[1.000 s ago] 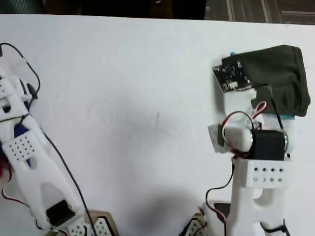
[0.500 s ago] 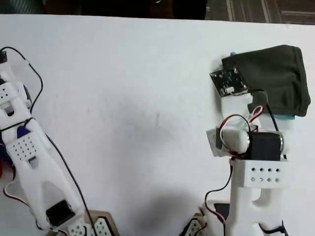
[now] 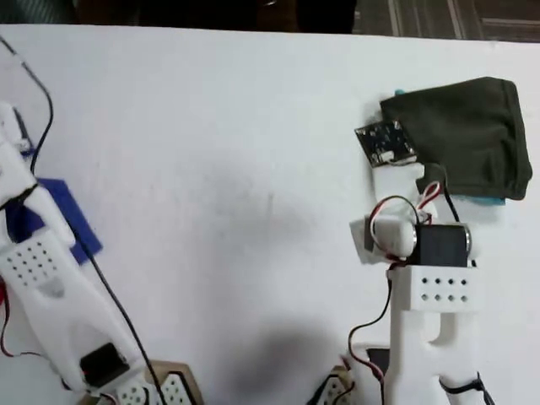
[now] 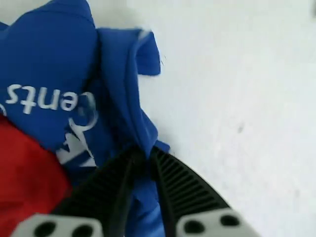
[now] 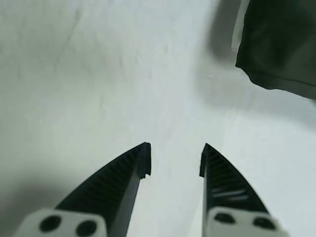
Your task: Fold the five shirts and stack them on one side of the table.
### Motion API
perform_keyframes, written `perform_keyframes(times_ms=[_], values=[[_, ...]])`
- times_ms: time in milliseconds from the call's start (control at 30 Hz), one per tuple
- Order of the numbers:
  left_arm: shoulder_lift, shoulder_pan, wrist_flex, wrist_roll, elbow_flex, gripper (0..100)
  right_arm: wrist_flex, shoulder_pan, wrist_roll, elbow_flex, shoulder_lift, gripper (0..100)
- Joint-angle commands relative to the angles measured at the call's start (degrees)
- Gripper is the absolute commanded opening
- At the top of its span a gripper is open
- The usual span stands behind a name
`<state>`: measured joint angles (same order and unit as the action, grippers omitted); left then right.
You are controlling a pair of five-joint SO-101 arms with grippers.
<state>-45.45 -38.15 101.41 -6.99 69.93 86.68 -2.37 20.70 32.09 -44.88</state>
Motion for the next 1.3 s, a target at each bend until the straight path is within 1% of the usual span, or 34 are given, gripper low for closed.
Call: perform_keyframes(times_ms=[0, 100, 233, 467, 533, 600, 633, 767, 833, 900, 1000, 1167, 1267], values=[[20.84, 6.24, 1.14, -0.35, -15.87, 3, -2.24, 1.71, 0.35, -0.09, -1.45, 17.1], [34.55, 13.10, 0.88, -0.35, -26.86, 3, -3.30, 5.41, 0.35, -0.09, -1.36, 17.2], [48.79, 23.91, 0.79, -0.09, -33.89, 3, -3.56, 10.95, 0.35, -0.09, -1.01, 17.3], [62.59, 41.93, -2.11, 0.00, -34.07, 3, -6.11, 21.23, 0.35, 2.02, -1.10, 17.3], [64.97, 45.45, -3.43, 0.00, -34.07, 3, -8.04, 23.52, 0.35, 4.48, -1.10, 17.3], [66.73, 47.74, -4.57, 0.44, -34.07, 3, -9.80, 25.36, 0.35, 7.21, -1.10, 17.3], [67.43, 48.26, -4.84, 1.76, -34.07, 3, -10.59, 26.15, 0.35, 8.44, -1.27, 17.3], [68.31, 48.35, -4.31, 7.56, -35.12, 3, -13.23, 27.38, 0.35, 12.04, -1.45, 17.3], [67.78, 48.26, -4.31, 7.47, -38.99, 3, -13.58, 27.12, 0.35, 12.48, -1.45, 17.3], [67.25, 47.21, -4.31, 5.71, -44.97, 3, -13.58, 27.12, 0.35, 12.31, -1.45, 17.3], [67.08, 41.49, -7.56, 3.60, -57.10, 3, -14.02, 27.03, 0.35, 12.40, -1.45, 17.3], [67.08, 25.32, -22.24, -0.62, -77.85, 3, -14.02, 26.86, 0.35, 12.40, -1.45, 17.3], [66.99, 18.11, -29.45, -5.27, -89.19, 3, -14.02, 24.40, 0.35, 12.48, -1.45, 17.3]])
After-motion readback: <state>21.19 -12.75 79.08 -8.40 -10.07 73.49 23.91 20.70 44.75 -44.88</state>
